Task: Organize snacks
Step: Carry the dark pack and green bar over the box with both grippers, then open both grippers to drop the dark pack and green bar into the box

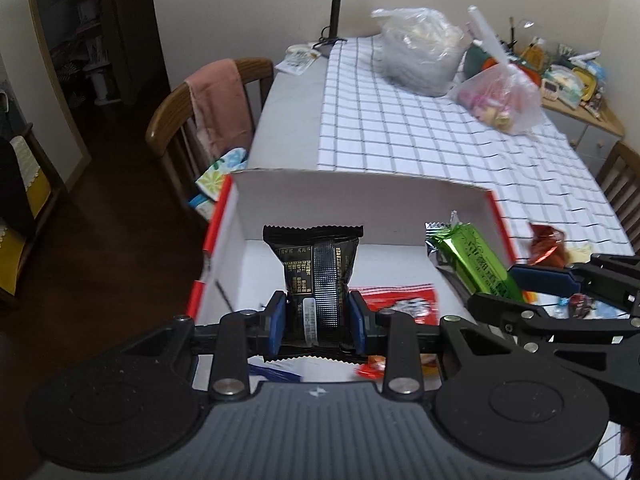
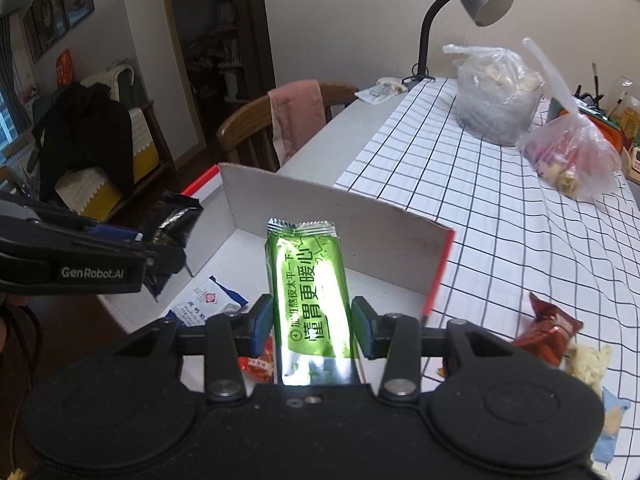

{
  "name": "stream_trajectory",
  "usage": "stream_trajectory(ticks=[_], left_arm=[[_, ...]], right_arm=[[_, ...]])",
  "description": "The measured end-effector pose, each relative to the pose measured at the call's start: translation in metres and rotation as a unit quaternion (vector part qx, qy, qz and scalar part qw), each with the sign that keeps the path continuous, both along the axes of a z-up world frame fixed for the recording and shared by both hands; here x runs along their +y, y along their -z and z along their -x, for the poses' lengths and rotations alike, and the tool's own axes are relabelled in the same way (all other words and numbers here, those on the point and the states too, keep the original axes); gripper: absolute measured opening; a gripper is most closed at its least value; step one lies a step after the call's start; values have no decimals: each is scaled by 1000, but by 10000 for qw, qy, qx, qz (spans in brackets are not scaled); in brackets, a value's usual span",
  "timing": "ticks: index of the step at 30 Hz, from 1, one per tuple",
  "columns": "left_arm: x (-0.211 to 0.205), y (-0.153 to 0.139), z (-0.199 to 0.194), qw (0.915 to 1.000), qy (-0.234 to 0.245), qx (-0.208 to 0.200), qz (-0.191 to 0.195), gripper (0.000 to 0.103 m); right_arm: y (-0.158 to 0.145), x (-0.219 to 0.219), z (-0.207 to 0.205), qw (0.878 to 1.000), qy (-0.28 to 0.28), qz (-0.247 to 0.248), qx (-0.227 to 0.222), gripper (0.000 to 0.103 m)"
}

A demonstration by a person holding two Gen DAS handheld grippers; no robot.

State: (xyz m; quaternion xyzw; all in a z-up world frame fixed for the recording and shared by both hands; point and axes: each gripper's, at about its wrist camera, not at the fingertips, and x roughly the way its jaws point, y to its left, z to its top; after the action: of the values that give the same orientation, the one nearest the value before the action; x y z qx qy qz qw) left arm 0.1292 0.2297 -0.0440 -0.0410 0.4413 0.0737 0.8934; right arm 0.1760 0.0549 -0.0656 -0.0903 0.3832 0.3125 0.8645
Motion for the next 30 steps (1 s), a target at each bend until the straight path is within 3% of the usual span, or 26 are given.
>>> stream_trajectory(ticks=[14,23,30], left_arm=[[18,58,-45,9956,282,859,-254,32],[6,82,-56,9882,561,1314,-551,32],[2,88,-56,9852,616,1438,-703,32]], right_arm=[[51,41,-28,9971,-32,524,546,40],[66,49,-26,9942,-104,766,747,41],[66,48,-26,9943,-57,772,730,42]])
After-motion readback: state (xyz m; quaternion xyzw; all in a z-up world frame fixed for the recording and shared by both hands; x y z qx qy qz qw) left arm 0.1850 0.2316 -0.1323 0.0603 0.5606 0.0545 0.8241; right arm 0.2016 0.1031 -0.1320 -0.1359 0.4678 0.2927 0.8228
